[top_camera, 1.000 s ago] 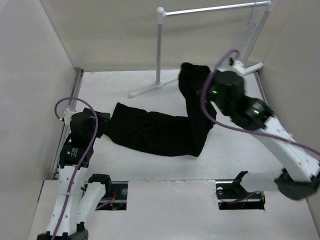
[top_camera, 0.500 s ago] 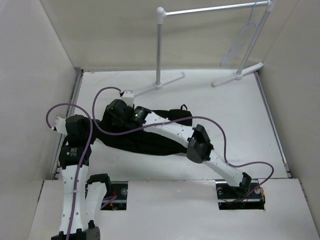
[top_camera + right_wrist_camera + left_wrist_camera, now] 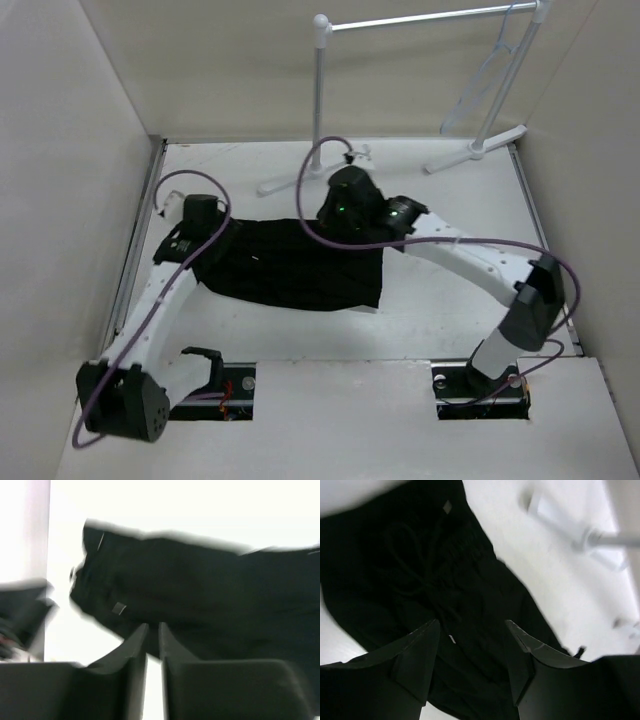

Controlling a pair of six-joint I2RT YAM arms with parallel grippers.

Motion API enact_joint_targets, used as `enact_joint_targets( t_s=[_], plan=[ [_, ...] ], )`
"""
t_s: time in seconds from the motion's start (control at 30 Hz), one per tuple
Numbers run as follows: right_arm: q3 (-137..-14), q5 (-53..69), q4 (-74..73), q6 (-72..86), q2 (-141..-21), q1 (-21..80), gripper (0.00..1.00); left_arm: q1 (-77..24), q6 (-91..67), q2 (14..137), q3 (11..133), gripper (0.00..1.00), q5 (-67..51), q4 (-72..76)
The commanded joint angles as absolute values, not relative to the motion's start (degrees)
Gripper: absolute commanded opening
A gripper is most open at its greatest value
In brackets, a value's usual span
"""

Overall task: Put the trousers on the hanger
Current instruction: Fold the trousers at the center of the board.

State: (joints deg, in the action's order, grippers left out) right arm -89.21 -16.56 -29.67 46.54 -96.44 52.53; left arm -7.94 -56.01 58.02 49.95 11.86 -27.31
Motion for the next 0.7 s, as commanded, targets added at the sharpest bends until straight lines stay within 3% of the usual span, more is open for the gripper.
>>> enact_joint_targets(
  t_s=[0.0, 0.17, 0.43, 0.67],
  plan=[
    [-76.9, -11.4, -21.5, 46.3, -91.2, 49.1, 0.14, -14.9, -54.3, 65.3, 50.7, 0.51, 12.6, -18.7],
    [-61.1, -9.0, -16.4, 47.5, -84.6, 44.7, 0.17, -14.1, -53.8, 74.3, 48.2, 0.5, 14.8, -12.8],
    [-48.8, -8.5, -12.7, 52.2, -88.0, 42.8, 0.19, -4.4, -52.0, 76.3, 38.7, 0.5, 17.5, -12.5],
    [-44.7, -7.7, -13.0, 52.7, -85.1, 44.6, 0.25, -1.0, -52.0, 66.9, 34.7, 0.51, 16.0, -16.8]
  ],
)
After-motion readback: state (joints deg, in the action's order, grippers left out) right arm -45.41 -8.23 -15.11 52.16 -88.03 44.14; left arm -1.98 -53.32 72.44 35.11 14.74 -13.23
